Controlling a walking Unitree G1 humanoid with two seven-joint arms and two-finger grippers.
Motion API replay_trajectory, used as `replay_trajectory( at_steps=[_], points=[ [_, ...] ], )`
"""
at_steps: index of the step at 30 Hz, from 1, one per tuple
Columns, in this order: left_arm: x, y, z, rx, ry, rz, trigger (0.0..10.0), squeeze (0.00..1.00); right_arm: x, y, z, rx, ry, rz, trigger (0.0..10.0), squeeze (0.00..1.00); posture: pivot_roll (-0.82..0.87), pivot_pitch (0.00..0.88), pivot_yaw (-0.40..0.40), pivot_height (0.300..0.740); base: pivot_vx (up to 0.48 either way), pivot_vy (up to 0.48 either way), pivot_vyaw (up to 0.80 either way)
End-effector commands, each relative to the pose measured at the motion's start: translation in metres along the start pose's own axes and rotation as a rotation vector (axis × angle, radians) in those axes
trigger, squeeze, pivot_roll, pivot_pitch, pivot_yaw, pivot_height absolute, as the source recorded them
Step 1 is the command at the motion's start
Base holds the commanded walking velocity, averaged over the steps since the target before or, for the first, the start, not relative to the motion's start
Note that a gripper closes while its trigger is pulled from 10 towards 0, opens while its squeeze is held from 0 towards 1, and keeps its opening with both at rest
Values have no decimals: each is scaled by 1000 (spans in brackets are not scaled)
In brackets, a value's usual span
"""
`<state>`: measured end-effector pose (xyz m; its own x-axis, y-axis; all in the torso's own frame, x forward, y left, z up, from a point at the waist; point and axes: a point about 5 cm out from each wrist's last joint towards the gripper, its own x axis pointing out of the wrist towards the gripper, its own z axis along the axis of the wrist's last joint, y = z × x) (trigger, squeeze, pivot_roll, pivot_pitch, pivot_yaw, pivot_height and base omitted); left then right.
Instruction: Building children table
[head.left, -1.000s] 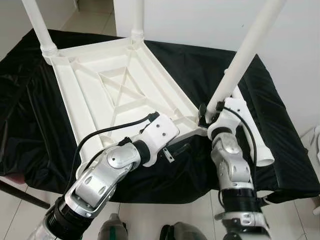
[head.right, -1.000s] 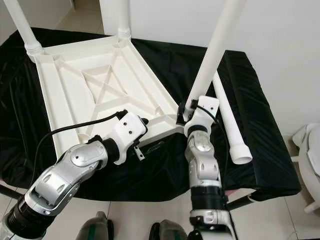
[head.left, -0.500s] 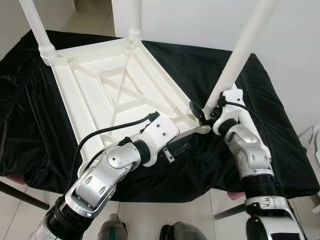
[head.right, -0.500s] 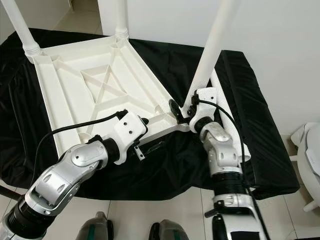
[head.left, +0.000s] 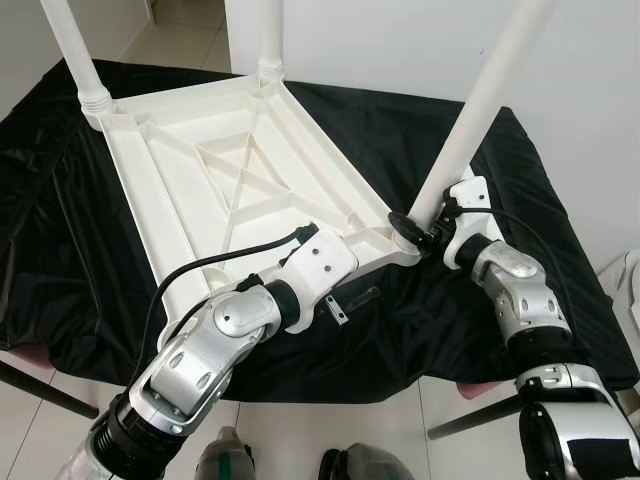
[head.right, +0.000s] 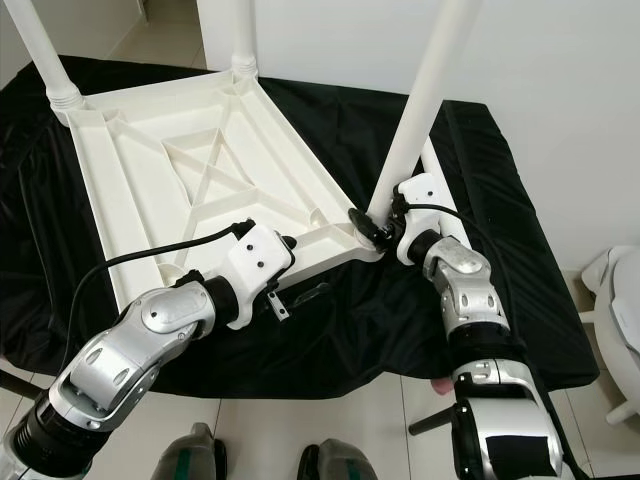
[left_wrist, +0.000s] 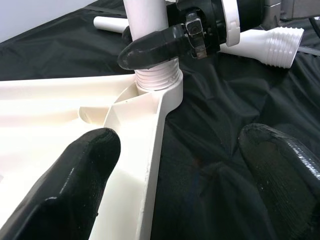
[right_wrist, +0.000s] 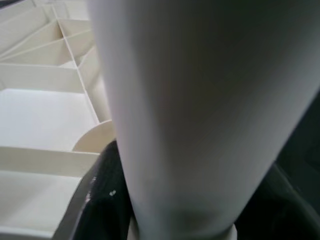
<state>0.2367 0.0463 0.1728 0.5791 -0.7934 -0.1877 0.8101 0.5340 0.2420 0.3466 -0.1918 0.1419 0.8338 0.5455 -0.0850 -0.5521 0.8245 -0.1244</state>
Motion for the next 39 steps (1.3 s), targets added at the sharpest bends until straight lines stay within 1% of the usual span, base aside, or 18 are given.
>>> replay_trajectory(
  at_steps=[1, 8, 9, 10, 13, 18, 22, 23, 27, 29, 30, 31, 32, 34, 35, 36, 37, 39],
  points=[
    [-1, -2, 1, 2, 2, -36, 10000, 0, -1, -1, -4, -20, 30, 11, 0, 0, 54, 40, -63, 740, 0, 0, 0],
    [-2, -3, 1, 1, 5, -43, 10000, 0, -2, 0, -10, -15, 45, 32, 0, 0, 53, 44, -61, 740, 0, 0, 0],
    [-2, -3, 1, 1, 5, -43, 10000, 0, -2, 0, -11, -12, 46, 30, 10000, 0, 53, 44, -61, 740, 0, 0, 0],
    [-2, -3, 1, 1, 5, -43, 10000, 0, -2, 0, -11, -12, 46, 30, 10000, 0, 53, 44, -61, 740, 0, 0, 0],
    [-2, -4, 1, -1, 6, -46, 10000, 0, 1, 0, -12, 58, 40, -36, 10000, 0, 51, 46, -59, 740, 0, 0, 0],
    [-3, -5, 1, -2, 7, -48, 10000, 0, 2, 2, -12, 86, 26, -92, 10000, 0, 50, 48, -58, 740, 0, 0, 0],
    [-3, -7, 0, -7, 10, -54, 10000, 0, 3, 16, -8, 144, -35, -160, 10000, 0, 46, 47, -57, 740, 0, 0, 0],
    [-3, -7, 0, -7, 10, -54, 10000, 0, 3, 16, -8, 144, -35, -160, 10000, 0, 46, 47, -57, 740, 0, 0, 0],
    [-2, -8, 0, -8, 10, -60, 10000, 0, 5, 21, -5, 193, -55, -271, 10000, 0, 44, 43, -59, 740, 0, 0, 0],
    [-2, -8, 0, -7, 10, -62, 10000, 0, 5, 20, -5, 237, -46, -393, 10000, 0, 44, 42, -60, 740, 0, 0, 0],
    [-2, -8, 0, -7, 10, -62, 10000, 0, 5, 20, -5, 237, -46, -393, 10000, 0, 44, 42, -60, 740, 0, 0, 0],
    [-2, -8, 0, -7, 10, -62, 10000, 0, 4, 19, -6, 245, -36, -457, 10000, 0, 45, 38, -62, 740, 0, 0, 0],
    [-2, -8, 0, -7, 10, -62, 10000, 0, 4, 19, -6, 245, -36, -457, 10000, 0, 45, 38, -62, 740, 0, 0, 0],
    [-2, -8, 0, -9, 10, -63, 10000, 0, 2, 23, -7, 242, -21, -573, 10000, 0, 46, 36, -64, 740, 0, 0, 0],
    [-2, -8, 0, -9, 10, -63, 10000, 0, 2, 23, -7, 242, -21, -573, 10000, 0, 46, 36, -64, 740, 0, 0, 0],
    [-2, -8, 0, -10, 9, -64, 10000, 0, 1, 30, -6, 241, -12, -644, 10000, 0, 47, 31, -67, 740, 0, 0, 0],
    [-2, -8, 0, -10, 9, -64, 10000, 0, 1, 30, -6, 241, -12, -644, 10000, 0, 47, 31, -67, 740, 0, 0, 0],
    [-2, -8, 0, -10, 8, -64, 10000, 0, -1, 38, -6, 233, -1, -705, 10000, 0, 47, 28, -70, 740, 0, 0, 0]
  ],
)
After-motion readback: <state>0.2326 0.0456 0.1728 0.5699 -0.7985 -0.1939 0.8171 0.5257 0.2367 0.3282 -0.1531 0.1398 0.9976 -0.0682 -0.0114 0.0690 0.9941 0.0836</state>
